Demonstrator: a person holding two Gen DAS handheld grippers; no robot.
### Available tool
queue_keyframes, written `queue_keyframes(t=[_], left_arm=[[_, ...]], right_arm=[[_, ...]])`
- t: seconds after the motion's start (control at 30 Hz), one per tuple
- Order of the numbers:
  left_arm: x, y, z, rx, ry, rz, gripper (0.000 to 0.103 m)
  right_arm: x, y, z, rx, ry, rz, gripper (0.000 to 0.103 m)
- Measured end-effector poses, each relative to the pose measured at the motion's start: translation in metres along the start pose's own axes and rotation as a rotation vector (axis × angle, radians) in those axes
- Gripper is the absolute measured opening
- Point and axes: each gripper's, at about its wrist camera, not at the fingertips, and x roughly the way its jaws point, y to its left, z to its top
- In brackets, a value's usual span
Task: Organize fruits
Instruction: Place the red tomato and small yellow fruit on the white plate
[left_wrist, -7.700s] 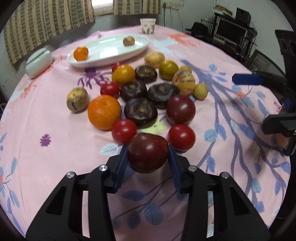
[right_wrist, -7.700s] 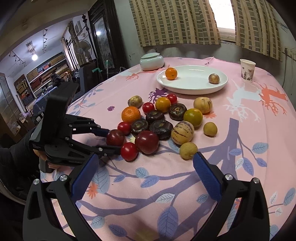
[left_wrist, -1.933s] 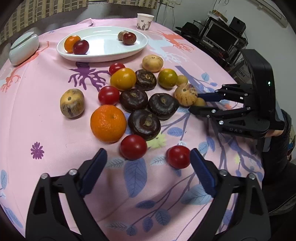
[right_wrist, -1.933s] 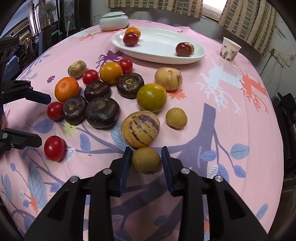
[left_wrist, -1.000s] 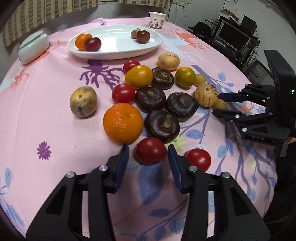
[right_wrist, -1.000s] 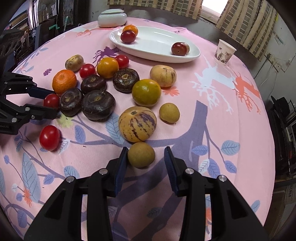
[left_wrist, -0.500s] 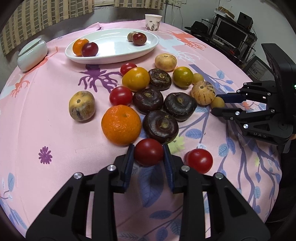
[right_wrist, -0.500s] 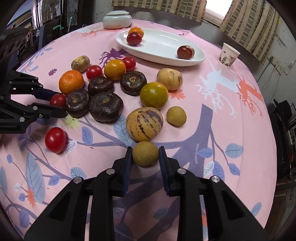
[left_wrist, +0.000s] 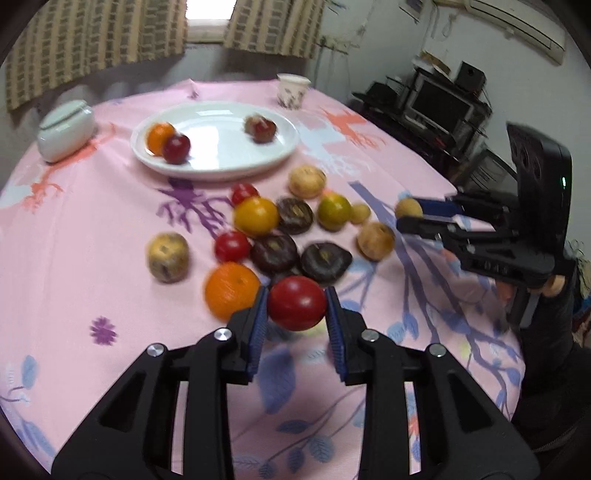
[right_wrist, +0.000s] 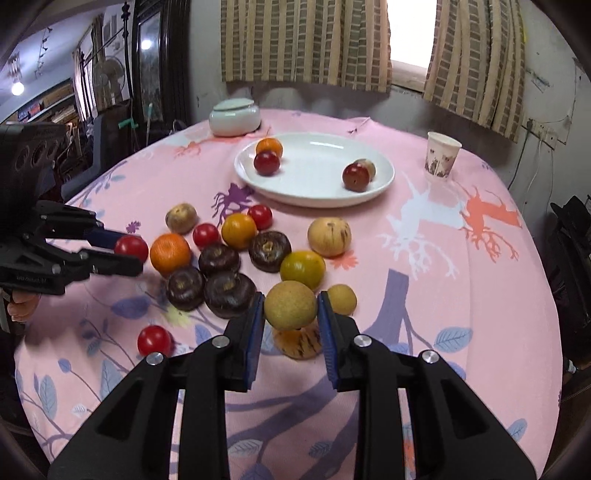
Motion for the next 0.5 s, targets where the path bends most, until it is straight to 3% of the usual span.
queue_keyframes(t=[0.13, 0.3, 0.5], left_arm=[[-0.009, 0.013, 0.023, -0.046, 0.008, 0.072, 0.031], [-0.008, 0.029, 0.062, -0.047, -0.024, 0.138, 0.031], [0.04, 0.057, 0.112, -0.101, -0.027, 0.216, 0.031]], right_arm=[[-0.003, -0.003, 0.015, 0.062, -0.037, -0.002, 0.029], [-0.004, -0.006, 0.064, 0.043, -0.079, -0.055, 0.029], [0.058, -0.026, 0.108, 0.037, -0.011, -0.087, 0.029]])
